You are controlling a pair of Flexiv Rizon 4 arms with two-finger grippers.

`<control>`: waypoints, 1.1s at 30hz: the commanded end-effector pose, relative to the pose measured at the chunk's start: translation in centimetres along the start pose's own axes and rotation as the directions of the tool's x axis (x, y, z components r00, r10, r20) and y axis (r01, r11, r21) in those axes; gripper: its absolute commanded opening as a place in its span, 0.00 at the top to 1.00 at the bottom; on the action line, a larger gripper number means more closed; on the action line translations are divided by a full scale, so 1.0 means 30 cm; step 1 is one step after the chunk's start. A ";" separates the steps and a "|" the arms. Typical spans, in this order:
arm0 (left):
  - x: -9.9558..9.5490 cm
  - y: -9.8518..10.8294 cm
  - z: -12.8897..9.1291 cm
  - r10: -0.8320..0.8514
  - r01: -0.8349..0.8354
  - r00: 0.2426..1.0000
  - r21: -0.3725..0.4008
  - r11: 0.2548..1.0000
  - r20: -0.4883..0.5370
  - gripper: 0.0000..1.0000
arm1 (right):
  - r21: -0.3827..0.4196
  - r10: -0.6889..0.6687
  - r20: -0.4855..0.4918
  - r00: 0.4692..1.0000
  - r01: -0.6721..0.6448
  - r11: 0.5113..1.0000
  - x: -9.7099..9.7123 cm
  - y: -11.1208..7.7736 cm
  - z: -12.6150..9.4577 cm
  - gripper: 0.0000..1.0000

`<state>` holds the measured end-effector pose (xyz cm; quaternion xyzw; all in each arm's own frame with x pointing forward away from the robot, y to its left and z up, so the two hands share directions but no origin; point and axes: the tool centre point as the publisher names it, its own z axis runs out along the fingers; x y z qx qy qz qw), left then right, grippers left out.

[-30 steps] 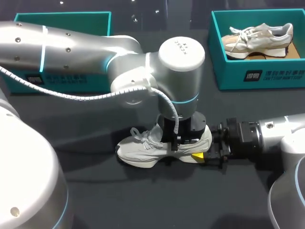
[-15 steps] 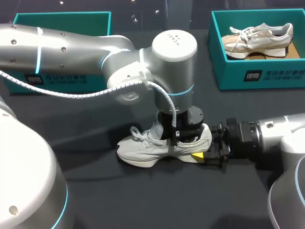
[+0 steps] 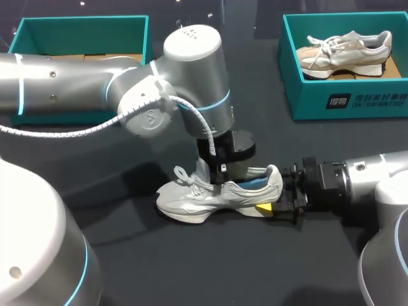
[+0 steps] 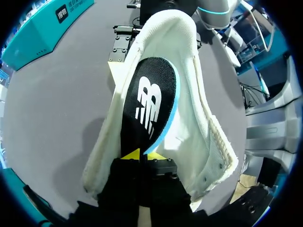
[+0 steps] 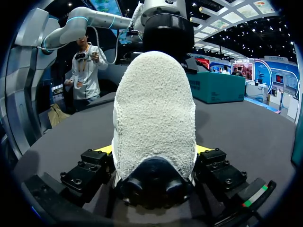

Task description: Take the shoe out of the shoebox, open the shoe tongue, remove and reinsert the insole, then place the shoe into the shoebox

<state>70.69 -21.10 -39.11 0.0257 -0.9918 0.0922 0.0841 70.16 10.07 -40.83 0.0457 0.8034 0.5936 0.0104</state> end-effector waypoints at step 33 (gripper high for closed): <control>0.067 0.007 -0.148 0.018 -0.006 0.998 0.210 0.978 -0.058 1.00 | 0.004 0.000 0.001 1.000 0.000 1.000 0.004 -0.004 -0.004 1.00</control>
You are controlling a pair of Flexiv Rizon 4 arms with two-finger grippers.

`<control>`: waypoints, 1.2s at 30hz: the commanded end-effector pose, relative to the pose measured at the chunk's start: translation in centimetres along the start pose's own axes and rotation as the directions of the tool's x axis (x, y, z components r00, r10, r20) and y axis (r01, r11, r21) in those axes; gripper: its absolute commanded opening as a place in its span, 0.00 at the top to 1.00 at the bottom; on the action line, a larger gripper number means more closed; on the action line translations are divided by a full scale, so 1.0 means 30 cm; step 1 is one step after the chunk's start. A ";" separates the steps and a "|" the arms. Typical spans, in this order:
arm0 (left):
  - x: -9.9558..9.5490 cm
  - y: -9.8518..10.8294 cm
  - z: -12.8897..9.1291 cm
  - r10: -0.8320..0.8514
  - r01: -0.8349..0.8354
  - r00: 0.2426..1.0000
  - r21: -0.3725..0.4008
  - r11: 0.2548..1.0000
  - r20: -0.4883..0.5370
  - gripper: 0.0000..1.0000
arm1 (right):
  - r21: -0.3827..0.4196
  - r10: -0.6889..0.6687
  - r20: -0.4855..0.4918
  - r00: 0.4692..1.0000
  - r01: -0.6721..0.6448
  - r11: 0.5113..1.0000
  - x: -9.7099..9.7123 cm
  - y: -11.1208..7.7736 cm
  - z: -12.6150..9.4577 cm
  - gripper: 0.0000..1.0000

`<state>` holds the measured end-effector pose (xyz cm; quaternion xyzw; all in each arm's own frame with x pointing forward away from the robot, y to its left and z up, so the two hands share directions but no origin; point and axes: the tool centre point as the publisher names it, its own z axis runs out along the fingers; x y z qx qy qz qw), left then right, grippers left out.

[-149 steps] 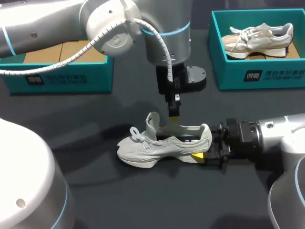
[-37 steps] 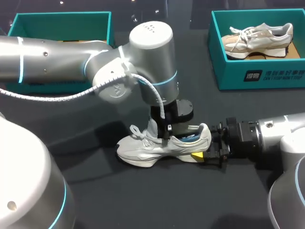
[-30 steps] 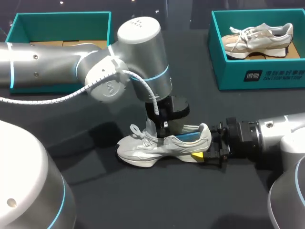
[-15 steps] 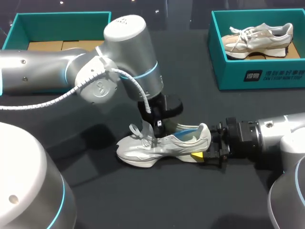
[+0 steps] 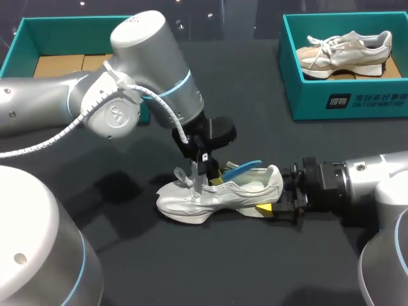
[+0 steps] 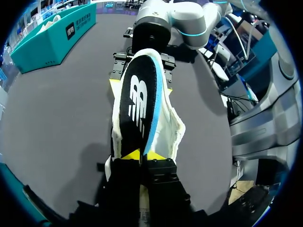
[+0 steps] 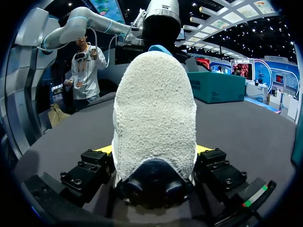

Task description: Take the shoe out of the shoebox, open the shoe tongue, remove and reinsert the insole, then place the shoe into the shoebox

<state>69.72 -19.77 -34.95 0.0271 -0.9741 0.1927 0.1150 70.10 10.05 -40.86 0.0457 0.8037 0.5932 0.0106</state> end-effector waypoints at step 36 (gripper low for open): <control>0.021 -0.227 -0.039 0.020 -0.043 0.985 0.127 0.991 0.172 0.62 | 0.003 0.000 0.001 1.000 0.000 1.000 0.002 -0.003 -0.004 1.00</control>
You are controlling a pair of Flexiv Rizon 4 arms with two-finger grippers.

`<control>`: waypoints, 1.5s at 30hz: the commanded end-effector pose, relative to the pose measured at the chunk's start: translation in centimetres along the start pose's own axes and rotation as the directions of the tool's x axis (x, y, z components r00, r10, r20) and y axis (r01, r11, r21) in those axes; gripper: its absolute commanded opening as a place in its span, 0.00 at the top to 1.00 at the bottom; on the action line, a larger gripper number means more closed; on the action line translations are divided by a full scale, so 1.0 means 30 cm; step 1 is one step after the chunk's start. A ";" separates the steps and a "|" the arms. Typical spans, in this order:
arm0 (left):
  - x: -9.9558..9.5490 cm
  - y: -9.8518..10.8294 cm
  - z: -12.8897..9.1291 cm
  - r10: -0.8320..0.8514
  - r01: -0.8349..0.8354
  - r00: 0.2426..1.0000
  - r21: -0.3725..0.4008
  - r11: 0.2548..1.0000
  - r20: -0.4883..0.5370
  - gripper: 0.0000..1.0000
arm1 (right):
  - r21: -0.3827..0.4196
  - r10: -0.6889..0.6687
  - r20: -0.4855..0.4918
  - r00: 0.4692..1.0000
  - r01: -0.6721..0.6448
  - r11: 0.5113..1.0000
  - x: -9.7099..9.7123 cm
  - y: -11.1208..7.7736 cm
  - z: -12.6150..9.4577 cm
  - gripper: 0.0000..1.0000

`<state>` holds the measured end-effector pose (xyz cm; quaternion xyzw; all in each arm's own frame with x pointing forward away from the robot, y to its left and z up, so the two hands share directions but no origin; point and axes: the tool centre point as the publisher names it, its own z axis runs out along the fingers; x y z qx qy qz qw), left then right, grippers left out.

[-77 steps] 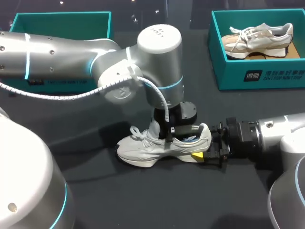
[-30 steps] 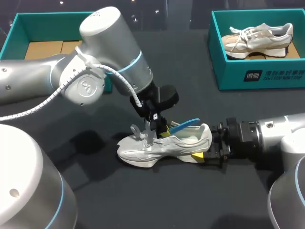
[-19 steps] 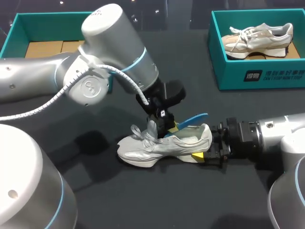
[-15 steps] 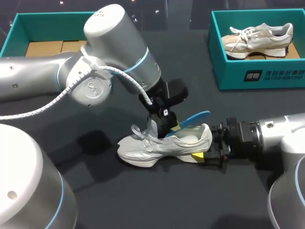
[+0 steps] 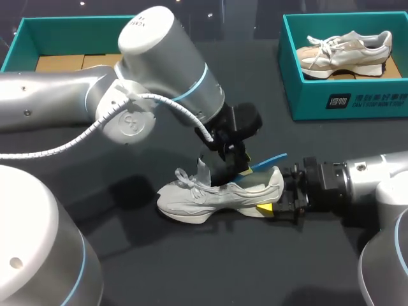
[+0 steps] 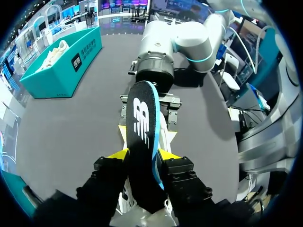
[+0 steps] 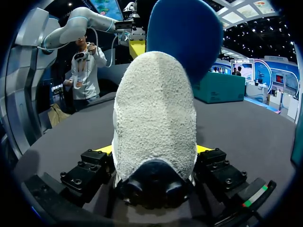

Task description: Take the shoe out of the shoebox, open the shoe tongue, remove and reinsert the insole, then place the shoe into the shoebox

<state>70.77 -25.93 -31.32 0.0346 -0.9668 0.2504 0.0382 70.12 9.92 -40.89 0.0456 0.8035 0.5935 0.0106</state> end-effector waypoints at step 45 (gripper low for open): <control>0.014 -0.046 0.094 -0.002 -0.030 0.961 0.114 0.993 0.277 1.00 | 0.003 0.000 0.001 1.000 0.000 1.000 0.003 0.000 0.000 1.00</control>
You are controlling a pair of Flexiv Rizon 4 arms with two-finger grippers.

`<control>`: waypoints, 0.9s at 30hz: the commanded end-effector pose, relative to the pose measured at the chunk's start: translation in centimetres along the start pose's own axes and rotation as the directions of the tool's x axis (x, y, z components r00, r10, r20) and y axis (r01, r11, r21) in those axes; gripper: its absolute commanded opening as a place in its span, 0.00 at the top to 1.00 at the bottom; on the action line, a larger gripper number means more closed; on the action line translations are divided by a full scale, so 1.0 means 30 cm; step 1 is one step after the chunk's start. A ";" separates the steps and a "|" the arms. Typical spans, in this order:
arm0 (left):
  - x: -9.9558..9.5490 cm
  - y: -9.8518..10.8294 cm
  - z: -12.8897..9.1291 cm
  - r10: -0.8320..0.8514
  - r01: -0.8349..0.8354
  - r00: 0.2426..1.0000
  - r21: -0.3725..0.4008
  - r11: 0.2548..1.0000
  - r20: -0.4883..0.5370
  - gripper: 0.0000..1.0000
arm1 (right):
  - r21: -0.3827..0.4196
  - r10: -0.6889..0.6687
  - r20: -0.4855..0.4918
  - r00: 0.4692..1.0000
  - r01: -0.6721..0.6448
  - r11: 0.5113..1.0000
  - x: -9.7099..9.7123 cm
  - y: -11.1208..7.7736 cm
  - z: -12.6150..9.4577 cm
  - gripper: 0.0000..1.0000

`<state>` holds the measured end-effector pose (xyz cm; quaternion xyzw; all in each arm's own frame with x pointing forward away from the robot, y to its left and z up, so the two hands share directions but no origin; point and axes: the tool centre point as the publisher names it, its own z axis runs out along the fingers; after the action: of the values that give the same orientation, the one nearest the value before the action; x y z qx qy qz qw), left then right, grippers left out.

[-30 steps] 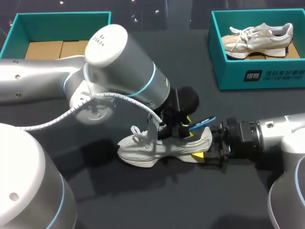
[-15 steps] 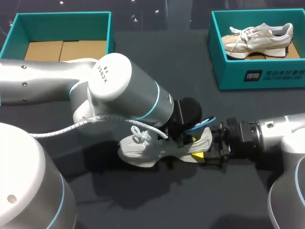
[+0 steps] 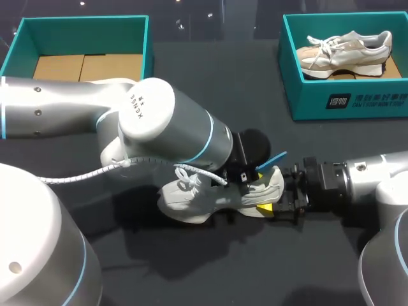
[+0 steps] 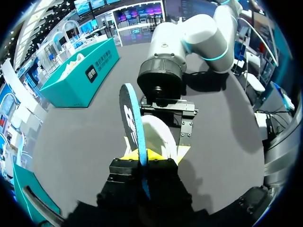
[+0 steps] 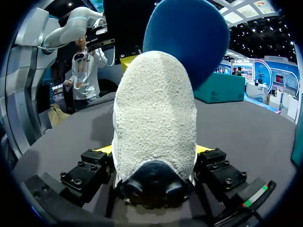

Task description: Take the shoe out of the shoebox, open the shoe tongue, remove and reinsert the insole, then place the shoe into the shoebox

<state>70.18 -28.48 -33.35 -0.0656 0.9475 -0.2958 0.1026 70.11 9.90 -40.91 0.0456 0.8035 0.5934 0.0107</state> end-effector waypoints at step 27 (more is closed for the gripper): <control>-0.017 -0.024 0.039 -0.023 0.017 0.998 0.096 0.995 0.067 0.71 | 0.003 0.000 0.001 1.000 0.000 1.000 0.003 0.000 0.001 1.00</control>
<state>70.94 -29.43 -33.34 -0.0797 0.9287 -0.3361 0.1347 70.11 9.91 -40.89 0.0456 0.8035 0.5935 0.0107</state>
